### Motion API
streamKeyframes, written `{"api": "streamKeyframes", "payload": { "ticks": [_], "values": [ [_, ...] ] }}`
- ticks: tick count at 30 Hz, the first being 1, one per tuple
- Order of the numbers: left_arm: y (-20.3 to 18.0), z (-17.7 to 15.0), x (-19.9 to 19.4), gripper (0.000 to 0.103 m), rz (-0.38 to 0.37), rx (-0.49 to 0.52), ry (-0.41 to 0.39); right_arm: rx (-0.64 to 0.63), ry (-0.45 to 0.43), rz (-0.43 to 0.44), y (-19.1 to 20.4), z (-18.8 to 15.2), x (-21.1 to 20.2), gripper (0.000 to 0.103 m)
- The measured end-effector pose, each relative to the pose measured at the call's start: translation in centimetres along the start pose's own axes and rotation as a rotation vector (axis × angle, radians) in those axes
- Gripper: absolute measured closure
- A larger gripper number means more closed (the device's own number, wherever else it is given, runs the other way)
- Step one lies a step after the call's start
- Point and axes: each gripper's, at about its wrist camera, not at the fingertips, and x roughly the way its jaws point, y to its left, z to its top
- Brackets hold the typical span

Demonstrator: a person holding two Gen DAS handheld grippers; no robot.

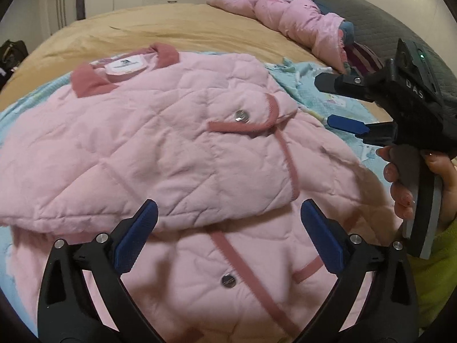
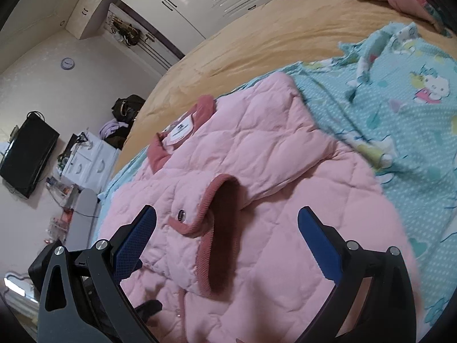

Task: Fold large clothes
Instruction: 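Grasp the sleeve cuff with the right tool while the left tool releases it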

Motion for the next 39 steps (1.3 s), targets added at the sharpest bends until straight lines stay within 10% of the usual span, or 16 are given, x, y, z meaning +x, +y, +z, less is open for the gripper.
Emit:
{"api": "streamKeyframes", "payload": {
  "ticks": [19,39],
  "values": [
    [15.0,-2.4,-12.9,0.009,0.216,-0.47,-0.223,0.099,0.062,0.094,2.2,-0.1,5.7,0.008],
    [19.4,-4.7,-15.2,0.009,0.229,-0.606,-0.291,-0.084,0.003,0.034,5.0,1.7,7.4,0.091]
  ]
}}
